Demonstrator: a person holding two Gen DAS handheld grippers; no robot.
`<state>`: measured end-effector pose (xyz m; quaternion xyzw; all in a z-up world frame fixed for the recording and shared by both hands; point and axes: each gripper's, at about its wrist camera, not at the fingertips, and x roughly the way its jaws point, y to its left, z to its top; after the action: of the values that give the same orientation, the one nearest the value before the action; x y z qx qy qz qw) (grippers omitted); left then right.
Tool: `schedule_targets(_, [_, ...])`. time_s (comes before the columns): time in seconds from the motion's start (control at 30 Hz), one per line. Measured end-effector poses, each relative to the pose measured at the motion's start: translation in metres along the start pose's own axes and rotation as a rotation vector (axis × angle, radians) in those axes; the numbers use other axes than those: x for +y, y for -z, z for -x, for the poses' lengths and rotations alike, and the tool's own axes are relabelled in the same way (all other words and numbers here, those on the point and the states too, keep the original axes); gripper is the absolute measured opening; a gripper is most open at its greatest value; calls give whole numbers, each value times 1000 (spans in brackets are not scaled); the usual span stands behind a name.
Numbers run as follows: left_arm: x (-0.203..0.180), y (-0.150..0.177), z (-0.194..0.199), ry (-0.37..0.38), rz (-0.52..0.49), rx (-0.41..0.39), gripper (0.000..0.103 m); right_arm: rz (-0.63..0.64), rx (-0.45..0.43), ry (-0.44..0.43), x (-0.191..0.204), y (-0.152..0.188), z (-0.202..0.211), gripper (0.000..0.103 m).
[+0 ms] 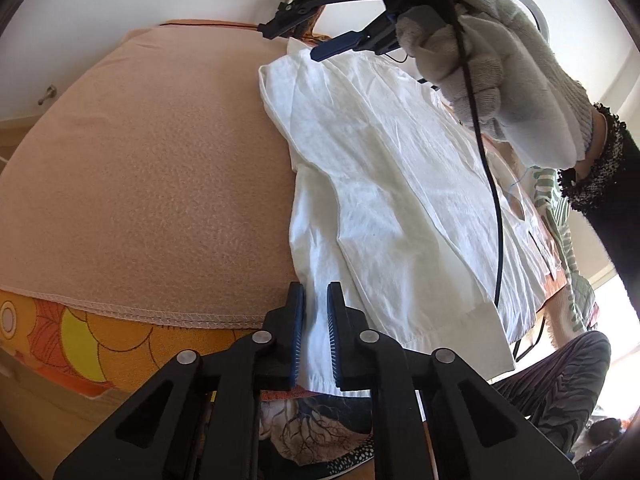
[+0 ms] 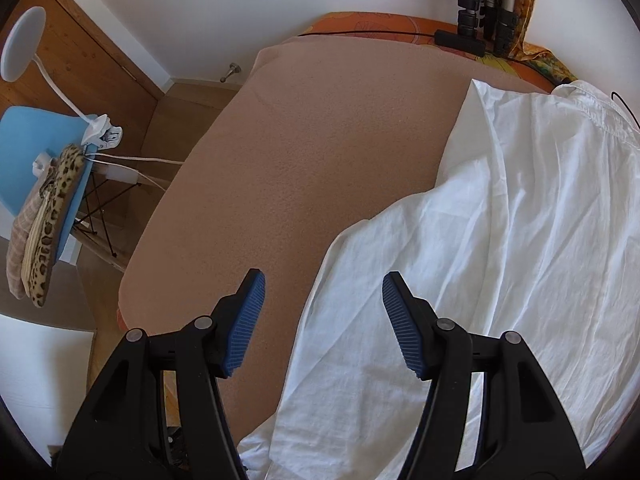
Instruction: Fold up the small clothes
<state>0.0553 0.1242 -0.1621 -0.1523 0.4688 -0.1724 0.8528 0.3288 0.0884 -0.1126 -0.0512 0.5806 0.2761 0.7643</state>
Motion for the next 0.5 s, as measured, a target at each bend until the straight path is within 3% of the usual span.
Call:
schedule_targets(0.23, [-12, 1, 4, 60, -33, -8, 2, 21, 57, 155, 8, -12, -45, 64])
schedule_targets(0.4, [-22, 1, 7, 53, -73, -27, 2, 48, 71, 239, 15, -16, -59, 63])
schedule_targets(0.47, [-20, 0, 10, 62, -62, -36, 2, 84, 61, 298, 18, -14, -60, 53])
schedule_targets(0.5, [-20, 0, 12, 63, -61, -42, 2, 98, 53, 326, 19, -13, -60, 42])
